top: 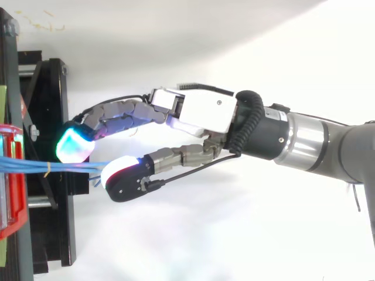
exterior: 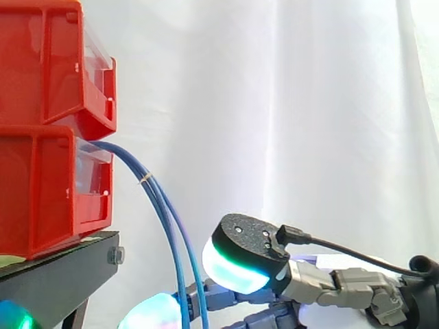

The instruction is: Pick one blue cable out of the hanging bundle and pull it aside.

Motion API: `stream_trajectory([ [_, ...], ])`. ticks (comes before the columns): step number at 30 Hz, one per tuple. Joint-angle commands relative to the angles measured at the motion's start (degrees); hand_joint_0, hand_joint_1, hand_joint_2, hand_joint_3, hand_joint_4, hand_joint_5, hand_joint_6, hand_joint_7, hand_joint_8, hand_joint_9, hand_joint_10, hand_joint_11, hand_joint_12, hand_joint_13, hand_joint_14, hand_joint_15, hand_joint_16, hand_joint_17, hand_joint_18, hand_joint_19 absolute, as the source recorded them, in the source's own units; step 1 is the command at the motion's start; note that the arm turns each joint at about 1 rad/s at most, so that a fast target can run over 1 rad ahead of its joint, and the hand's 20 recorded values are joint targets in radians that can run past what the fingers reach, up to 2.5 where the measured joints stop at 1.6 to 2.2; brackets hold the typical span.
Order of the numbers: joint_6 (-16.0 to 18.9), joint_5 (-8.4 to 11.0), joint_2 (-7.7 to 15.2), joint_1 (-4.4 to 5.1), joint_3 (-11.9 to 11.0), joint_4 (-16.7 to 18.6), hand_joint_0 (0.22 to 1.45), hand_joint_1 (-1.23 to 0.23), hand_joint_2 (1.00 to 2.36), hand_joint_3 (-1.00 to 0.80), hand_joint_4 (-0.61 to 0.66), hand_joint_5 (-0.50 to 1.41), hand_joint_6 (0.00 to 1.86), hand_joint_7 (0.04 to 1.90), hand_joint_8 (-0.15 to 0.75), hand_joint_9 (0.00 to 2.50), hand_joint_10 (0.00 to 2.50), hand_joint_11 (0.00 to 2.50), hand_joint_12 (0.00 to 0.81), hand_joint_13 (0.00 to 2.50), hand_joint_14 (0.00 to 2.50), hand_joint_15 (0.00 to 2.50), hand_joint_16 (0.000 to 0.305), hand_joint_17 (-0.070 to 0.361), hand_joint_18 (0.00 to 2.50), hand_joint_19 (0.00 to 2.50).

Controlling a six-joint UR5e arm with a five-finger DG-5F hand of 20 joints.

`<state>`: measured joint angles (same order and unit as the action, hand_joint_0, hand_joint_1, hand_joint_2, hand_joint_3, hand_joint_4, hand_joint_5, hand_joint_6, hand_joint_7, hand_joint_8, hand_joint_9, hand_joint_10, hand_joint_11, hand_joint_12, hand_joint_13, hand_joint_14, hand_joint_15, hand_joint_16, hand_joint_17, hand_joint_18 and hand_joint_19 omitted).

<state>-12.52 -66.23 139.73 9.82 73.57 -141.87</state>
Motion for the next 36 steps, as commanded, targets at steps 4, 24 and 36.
stream_trajectory([
  [4, 0.0, -1.35, 3.4, -0.15, -2.9, 1.3, 0.46, -0.56, 1.0, -0.5, 0.25, -0.16, 0.5, 0.84, 0.241, 0.58, 0.01, 0.18, 0.337, 0.33, 0.0, 0.12, 0.051, 0.114, 0.29, 0.34],
  [24, 5.1, -4.43, 1.2, -0.68, -3.4, -0.1, 0.48, -0.55, 1.0, -0.5, 0.25, -0.15, 0.5, 0.9, 0.241, 0.6, 0.01, 0.23, 0.337, 0.41, 0.01, 0.18, 0.051, 0.114, 0.35, 0.36],
  [36, 5.4, -4.52, -1.0, -1.47, -3.5, -6.7, 0.48, -0.56, 1.0, -0.5, 0.25, -0.15, 0.5, 0.9, 0.24, 0.61, 0.01, 0.25, 0.334, 0.42, 0.01, 0.2, 0.05, 0.111, 0.35, 0.38],
])
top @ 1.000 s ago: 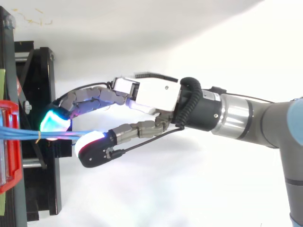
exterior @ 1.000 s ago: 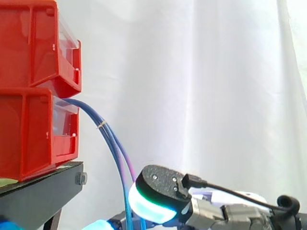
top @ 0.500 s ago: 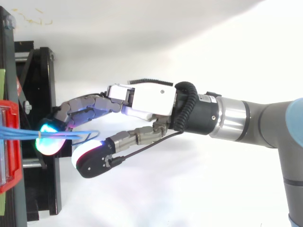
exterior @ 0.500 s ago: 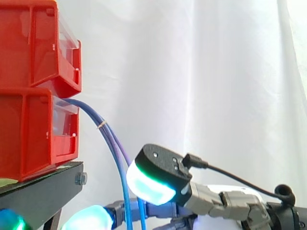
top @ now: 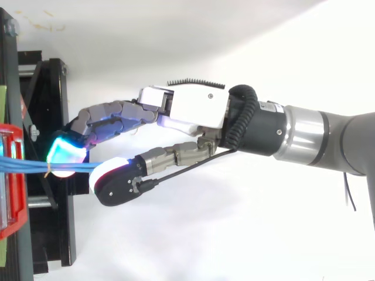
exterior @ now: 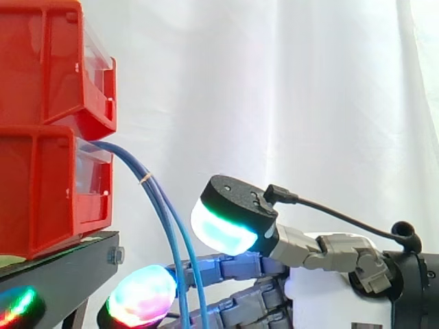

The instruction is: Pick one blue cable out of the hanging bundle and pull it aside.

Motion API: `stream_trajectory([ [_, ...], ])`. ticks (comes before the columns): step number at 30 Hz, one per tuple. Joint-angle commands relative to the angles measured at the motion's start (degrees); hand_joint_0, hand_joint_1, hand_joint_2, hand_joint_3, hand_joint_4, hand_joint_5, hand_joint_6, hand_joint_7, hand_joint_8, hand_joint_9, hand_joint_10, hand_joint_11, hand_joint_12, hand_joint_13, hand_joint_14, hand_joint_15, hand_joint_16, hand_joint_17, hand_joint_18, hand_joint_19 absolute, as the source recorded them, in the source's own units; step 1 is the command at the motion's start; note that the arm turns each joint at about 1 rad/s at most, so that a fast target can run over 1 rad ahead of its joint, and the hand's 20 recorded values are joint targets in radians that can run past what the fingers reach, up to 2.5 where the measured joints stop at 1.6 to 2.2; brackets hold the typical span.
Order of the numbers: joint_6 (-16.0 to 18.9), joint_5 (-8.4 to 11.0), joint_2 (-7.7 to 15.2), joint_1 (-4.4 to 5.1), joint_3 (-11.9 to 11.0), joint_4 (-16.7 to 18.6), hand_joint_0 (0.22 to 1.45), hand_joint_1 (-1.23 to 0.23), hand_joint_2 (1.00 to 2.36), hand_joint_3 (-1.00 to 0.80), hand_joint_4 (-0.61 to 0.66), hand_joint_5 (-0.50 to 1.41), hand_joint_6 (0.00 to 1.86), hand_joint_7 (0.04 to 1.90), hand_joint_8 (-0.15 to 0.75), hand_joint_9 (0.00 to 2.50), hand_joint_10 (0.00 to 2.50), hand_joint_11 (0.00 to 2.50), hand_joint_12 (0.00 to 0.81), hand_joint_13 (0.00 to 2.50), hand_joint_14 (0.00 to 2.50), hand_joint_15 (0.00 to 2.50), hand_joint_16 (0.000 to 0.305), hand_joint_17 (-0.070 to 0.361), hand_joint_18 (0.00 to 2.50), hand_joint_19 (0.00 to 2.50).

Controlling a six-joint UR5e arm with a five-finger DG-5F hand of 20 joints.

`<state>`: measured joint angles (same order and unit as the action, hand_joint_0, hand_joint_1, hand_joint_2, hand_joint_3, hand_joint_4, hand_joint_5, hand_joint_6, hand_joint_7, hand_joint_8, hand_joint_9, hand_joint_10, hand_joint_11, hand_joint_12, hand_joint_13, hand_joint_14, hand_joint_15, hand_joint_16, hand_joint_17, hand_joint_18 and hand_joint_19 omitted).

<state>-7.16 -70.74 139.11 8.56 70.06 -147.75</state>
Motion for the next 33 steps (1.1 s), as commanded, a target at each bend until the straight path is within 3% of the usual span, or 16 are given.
stream_trajectory([
  [1, -0.1, -0.01, -0.8, -0.3, 0.0, -0.9, 0.48, -0.56, 1.0, -0.5, 0.25, -0.14, 0.5, 0.91, 0.239, 0.61, 0.01, 0.25, 0.336, 0.43, 0.01, 0.2, 0.049, 0.111, 0.35, 0.38],
  [5, -0.2, -0.01, -0.9, -0.65, -0.4, -1.0, 0.49, -0.56, 1.0, -0.5, 0.25, -0.14, 0.5, 0.92, 0.24, 0.62, 0.01, 0.25, 0.338, 0.44, 0.01, 0.2, 0.049, 0.11, 0.36, 0.38],
  [12, -2.2, -1.68, -0.9, -1.0, -6.2, -7.5, 0.49, -0.58, 1.0, -0.5, 0.26, -0.14, 0.5, 0.92, 0.241, 0.63, 0.01, 0.26, 0.338, 0.44, 0.01, 0.21, 0.049, 0.111, 0.38, 0.39],
  [19, -3.5, -1.33, -0.9, -0.3, -6.3, -7.5, 0.5, -0.6, 1.0, -0.5, 0.26, -0.13, 0.5, 0.95, 0.24, 0.64, 0.01, 0.26, 0.333, 0.45, 0.01, 0.21, 0.048, 0.109, 0.39, 0.4],
  [33, -3.2, -1.68, -0.9, -0.3, -6.3, -7.7, 0.53, -0.64, 1.0, -0.49, 0.19, -0.11, 0.5, 1.11, 0.237, 0.65, 0.01, 0.28, 0.322, 0.47, 0.01, 0.23, 0.047, 0.105, 0.41, 0.41],
])
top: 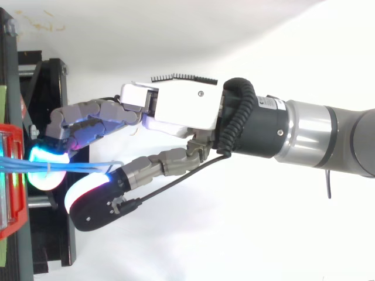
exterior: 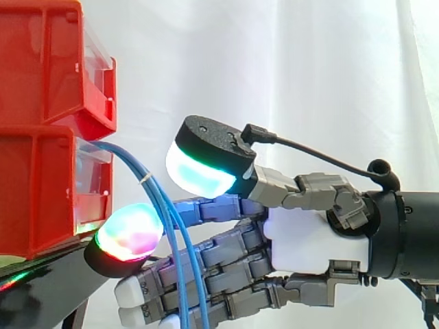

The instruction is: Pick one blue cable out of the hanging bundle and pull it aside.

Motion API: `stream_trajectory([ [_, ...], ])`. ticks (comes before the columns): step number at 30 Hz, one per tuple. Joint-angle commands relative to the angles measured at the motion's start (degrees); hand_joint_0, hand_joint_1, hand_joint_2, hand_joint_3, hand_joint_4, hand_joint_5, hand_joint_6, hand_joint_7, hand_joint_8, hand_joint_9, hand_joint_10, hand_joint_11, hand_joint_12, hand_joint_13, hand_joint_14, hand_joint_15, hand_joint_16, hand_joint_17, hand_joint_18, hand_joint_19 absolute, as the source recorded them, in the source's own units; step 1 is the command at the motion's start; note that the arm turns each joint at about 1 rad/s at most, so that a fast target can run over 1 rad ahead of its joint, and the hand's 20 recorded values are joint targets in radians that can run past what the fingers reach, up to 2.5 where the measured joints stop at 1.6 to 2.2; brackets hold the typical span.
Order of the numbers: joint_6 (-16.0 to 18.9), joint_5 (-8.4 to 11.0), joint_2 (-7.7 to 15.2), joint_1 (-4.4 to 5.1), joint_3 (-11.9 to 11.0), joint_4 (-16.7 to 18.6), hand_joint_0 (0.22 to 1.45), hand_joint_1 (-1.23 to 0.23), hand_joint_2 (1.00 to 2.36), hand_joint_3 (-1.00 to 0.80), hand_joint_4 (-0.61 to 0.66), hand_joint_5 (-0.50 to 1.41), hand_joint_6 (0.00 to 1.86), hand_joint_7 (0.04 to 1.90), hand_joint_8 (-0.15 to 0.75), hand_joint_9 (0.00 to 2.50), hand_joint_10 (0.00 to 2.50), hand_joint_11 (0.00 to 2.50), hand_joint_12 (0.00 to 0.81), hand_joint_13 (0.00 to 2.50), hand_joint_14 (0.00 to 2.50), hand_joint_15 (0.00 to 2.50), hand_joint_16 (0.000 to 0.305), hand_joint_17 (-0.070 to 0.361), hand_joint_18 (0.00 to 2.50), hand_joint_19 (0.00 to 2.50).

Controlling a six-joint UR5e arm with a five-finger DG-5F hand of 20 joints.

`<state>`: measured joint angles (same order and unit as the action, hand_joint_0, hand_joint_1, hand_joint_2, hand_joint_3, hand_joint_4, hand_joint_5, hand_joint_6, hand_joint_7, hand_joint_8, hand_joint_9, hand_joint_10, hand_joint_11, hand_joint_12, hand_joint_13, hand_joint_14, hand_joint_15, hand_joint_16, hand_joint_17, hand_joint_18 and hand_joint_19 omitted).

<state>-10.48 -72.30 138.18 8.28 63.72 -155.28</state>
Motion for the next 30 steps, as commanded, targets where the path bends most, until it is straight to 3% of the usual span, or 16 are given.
stream_trajectory([
  [1, 0.1, -0.12, 0.0, 0.07, 0.0, -0.3, 0.53, -0.65, 1.0, -0.48, 0.19, -0.11, 0.5, 1.12, 0.236, 0.65, 0.01, 0.28, 0.324, 0.47, 0.01, 0.23, 0.047, 0.105, 0.41, 0.41],
  [9, 0.7, -0.21, -1.2, -0.19, -0.6, -2.2, 0.53, -0.64, 1.0, -0.49, 0.19, -0.11, 0.5, 1.11, 0.236, 0.65, 0.01, 0.29, 0.324, 0.48, 0.01, 0.23, 0.046, 0.105, 0.41, 0.43],
  [15, 0.5, -0.3, -2.6, -0.45, -0.6, -5.3, 0.55, -0.67, 1.01, -0.42, 0.11, -0.09, 0.5, 1.27, 0.234, 0.66, 0.01, 0.29, 0.32, 0.49, 0.01, 0.24, 0.046, 0.103, 0.43, 0.42],
  [21, 0.1, -0.21, -2.9, -0.01, -0.6, -5.7, 0.56, -0.7, 1.01, -0.29, 0.06, -0.14, 0.7, 1.0, 0.234, 0.64, 0.01, 0.33, 0.319, 0.5, 0.01, 0.25, 0.045, 0.101, 0.43, 0.42],
  [23, 0.1, -0.04, -2.9, -0.01, -0.6, -5.6, 0.57, -0.72, 1.02, -0.25, 0.07, -0.17, 0.79, 0.83, 0.233, 0.64, 0.01, 0.36, 0.318, 0.5, 0.01, 0.25, 0.045, 0.101, 0.44, 0.43],
  [30, 0.4, -0.12, -2.9, 0.07, -1.1, -6.5, 0.59, -0.74, 1.02, -0.22, 0.06, -0.18, 0.84, 0.77, 0.236, 0.64, 0.01, 0.38, 0.321, 0.5, 0.01, 0.26, 0.045, 0.101, 0.44, 0.42],
])
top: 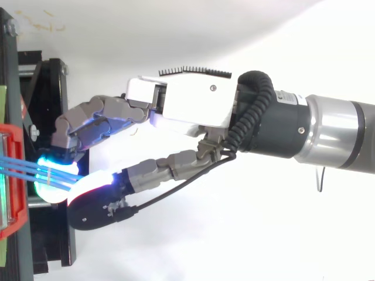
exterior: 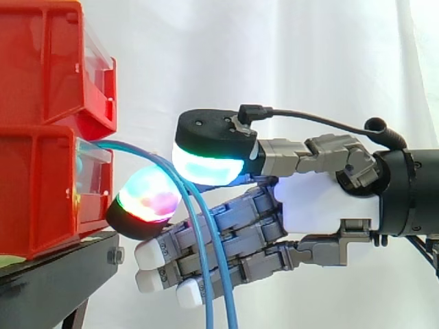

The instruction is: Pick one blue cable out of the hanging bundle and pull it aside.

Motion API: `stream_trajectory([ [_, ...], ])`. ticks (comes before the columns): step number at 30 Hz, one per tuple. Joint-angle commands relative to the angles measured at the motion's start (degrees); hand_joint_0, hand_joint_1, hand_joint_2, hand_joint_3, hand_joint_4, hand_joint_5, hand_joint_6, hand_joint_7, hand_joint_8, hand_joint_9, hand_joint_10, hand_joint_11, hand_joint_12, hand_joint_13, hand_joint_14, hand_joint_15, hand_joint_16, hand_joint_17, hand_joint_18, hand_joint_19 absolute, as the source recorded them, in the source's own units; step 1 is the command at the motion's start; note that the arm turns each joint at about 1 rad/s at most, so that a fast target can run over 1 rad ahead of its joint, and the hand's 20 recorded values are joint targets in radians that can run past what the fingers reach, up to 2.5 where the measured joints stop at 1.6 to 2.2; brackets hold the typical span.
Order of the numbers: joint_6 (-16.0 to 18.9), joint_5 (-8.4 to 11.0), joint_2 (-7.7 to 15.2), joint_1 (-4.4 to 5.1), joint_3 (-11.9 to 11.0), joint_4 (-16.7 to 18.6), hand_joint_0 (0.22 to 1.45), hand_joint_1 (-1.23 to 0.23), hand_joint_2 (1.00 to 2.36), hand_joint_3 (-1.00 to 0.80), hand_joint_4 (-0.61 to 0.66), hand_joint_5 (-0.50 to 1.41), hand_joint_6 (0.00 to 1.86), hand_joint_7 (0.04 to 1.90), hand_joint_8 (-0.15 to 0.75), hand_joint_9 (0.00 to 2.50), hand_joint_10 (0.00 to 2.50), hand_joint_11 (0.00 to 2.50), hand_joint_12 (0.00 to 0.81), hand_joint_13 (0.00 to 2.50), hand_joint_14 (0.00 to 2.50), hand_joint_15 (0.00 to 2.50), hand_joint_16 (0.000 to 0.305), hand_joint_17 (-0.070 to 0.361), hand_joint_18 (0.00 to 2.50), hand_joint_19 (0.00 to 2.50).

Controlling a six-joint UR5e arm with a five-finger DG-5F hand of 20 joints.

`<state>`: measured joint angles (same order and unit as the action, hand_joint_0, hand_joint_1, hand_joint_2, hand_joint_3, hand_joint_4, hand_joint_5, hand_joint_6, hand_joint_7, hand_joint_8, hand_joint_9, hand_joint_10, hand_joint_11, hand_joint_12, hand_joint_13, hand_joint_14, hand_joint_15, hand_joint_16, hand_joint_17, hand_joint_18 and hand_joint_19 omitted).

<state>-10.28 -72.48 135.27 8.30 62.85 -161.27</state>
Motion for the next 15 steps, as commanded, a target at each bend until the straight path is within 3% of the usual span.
stream_trajectory([
  [1, 0.2, 0.06, 0.0, -0.04, -0.3, -1.2, 0.59, -0.76, 1.02, -0.22, 0.05, -0.19, 0.84, 0.78, 0.236, 0.63, 0.01, 0.39, 0.321, 0.5, 0.01, 0.26, 0.045, 0.1, 0.45, 0.42],
  [6, 0.2, 0.06, -0.1, -0.04, -1.1, -2.6, 0.59, -0.78, 1.01, -0.29, 0.09, -0.19, 0.88, 0.71, 0.239, 0.64, 0.01, 0.41, 0.324, 0.51, 0.01, 0.27, 0.045, 0.1, 0.46, 0.43],
  [15, 0.2, 0.06, -0.7, 0.05, -1.5, -5.4, 0.51, -0.59, 1.0, -0.49, 0.12, -0.17, 0.88, 0.74, 0.268, 0.7, 0.01, 0.43, 0.344, 0.54, 0.01, 0.3, 0.048, 0.107, 0.47, 0.45],
])
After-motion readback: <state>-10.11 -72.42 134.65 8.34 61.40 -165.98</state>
